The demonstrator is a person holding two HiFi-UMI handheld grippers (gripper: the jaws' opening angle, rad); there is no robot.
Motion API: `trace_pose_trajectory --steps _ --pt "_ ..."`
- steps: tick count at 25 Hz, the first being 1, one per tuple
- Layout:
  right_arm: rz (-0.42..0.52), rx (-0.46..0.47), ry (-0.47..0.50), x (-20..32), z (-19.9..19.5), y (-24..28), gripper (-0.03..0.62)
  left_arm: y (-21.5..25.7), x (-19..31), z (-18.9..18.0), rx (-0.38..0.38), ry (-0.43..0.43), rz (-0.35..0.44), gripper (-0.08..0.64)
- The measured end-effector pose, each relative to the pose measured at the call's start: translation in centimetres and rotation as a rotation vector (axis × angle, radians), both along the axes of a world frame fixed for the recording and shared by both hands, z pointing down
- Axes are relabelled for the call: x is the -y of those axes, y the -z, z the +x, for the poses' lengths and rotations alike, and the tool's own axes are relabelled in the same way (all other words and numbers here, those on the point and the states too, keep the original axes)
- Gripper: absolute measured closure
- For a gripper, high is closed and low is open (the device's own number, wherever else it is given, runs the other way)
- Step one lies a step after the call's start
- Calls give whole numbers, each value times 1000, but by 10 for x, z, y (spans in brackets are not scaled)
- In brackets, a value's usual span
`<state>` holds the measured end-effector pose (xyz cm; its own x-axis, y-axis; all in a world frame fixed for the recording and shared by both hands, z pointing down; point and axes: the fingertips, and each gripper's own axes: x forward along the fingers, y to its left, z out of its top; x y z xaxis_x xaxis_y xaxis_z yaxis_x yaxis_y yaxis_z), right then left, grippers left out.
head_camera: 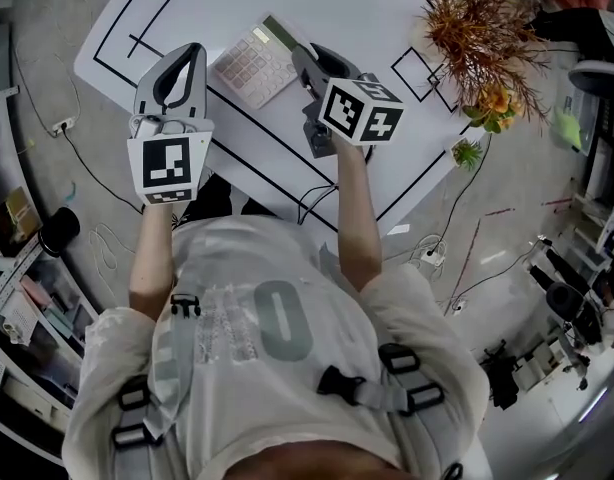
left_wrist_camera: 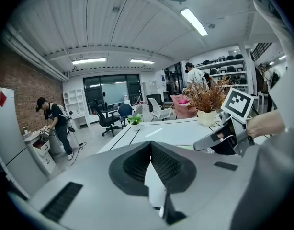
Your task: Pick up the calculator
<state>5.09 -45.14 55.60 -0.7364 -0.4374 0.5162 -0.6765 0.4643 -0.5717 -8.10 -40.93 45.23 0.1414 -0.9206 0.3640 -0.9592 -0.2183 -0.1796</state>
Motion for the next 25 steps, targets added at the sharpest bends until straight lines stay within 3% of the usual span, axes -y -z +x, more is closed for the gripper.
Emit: trace_pose_trajectory --steps 7,12,17,25 --pt "18 125 -41 0 -5 17 537 1 -11 -13 -15 23 24 540" --pt "111 59 -57 -7 -27 50 538 27 -31 -38 -18 17 65 540" --pt "234 -42 -138 -8 -7 81 538 51 -42 -39 -30 3 130 540" --pt "506 -117 -258 -31 17 171 540 105 -57 -40 -73 -18 270 540"
